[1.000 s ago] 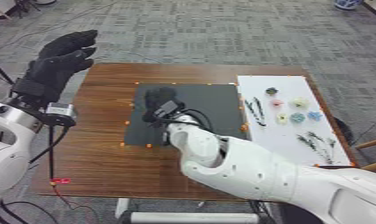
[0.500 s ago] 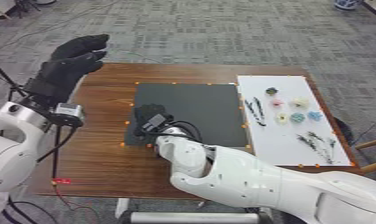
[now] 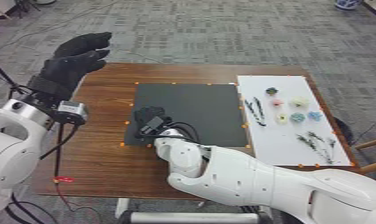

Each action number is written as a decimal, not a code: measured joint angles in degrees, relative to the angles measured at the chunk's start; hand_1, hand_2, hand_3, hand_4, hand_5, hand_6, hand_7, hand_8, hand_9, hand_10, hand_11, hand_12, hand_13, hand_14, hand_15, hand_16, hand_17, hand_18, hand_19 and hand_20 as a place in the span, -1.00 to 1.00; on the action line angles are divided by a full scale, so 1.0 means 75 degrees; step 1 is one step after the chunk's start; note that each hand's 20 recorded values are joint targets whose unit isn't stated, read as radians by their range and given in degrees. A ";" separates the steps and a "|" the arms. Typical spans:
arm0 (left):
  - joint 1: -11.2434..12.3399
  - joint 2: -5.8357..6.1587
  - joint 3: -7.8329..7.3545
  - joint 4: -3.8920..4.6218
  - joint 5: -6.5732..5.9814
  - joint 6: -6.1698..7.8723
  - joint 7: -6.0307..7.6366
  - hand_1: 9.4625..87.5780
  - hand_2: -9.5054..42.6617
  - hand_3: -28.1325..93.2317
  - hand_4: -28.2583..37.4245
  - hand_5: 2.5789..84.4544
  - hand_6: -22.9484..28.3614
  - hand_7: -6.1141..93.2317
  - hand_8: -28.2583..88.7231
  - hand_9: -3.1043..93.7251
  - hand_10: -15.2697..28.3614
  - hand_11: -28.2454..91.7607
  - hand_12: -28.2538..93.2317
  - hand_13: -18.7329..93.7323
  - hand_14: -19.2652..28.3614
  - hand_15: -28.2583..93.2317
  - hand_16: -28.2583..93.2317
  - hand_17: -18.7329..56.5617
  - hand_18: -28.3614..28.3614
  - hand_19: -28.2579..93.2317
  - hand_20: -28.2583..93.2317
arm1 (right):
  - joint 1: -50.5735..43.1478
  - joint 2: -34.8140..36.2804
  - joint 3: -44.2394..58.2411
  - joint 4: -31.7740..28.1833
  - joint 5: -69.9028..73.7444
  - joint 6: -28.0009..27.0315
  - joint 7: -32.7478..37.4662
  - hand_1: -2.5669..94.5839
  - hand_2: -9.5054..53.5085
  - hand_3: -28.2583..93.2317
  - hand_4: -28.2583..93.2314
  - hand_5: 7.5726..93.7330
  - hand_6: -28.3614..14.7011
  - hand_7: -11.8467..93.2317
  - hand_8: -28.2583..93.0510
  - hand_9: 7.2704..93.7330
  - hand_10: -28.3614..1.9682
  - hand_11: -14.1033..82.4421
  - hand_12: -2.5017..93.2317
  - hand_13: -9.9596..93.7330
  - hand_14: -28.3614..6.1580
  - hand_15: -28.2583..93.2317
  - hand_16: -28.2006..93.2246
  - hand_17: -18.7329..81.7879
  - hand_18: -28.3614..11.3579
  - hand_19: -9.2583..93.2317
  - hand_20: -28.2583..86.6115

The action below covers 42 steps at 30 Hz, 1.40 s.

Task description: Arrange flowers

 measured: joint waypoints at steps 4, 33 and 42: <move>-0.0002 -0.0002 0.0005 0.0001 -0.0001 0.0000 0.0005 -0.54 -1.00 0.64 -1.00 -0.50 -0.02 -0.42 -0.69 -0.62 0.15 -0.20 -0.20 -0.58 0.37 0.13 -0.64 -0.83 0.64 0.13 -0.43 | -0.0033 -0.0009 0.0033 0.0119 -0.0116 -0.0105 -0.0012 -0.19 -1.00 0.92 -0.89 0.71 0.34 0.21 -0.14 0.78 0.29 0.55 0.07 0.71 0.15 0.82 0.13 0.22 -0.69 1.00 0.37; 0.0152 -0.0074 -0.0165 -0.0043 -0.0010 0.0005 0.0042 -0.56 -1.00 0.65 -0.95 -0.52 -0.04 -0.46 -0.68 -0.64 0.10 -0.25 -0.20 -0.58 0.30 0.05 -0.61 -0.81 0.59 0.08 -0.41 | -0.0067 0.0000 0.0320 0.0142 -0.0188 -0.0934 0.0084 -0.53 -1.00 0.89 -0.99 0.70 0.39 0.30 -0.71 0.74 0.27 0.55 0.07 0.68 0.14 0.83 0.11 0.20 -0.72 1.00 0.37; 0.0293 -0.0101 -0.0314 -0.0115 -0.0013 0.0020 0.0052 -0.56 -0.99 0.64 -0.93 -0.53 -0.04 -0.48 -0.68 -0.65 0.09 -0.27 -0.20 -0.58 0.28 0.02 -0.60 -0.80 0.58 0.07 -0.39 | 0.0136 0.0056 0.0037 0.0012 -0.0211 -0.1001 0.0376 -0.63 -1.00 0.86 -1.00 0.69 0.36 0.26 -0.70 0.72 0.23 0.55 0.08 0.67 0.12 0.83 0.11 0.20 -0.73 1.00 0.39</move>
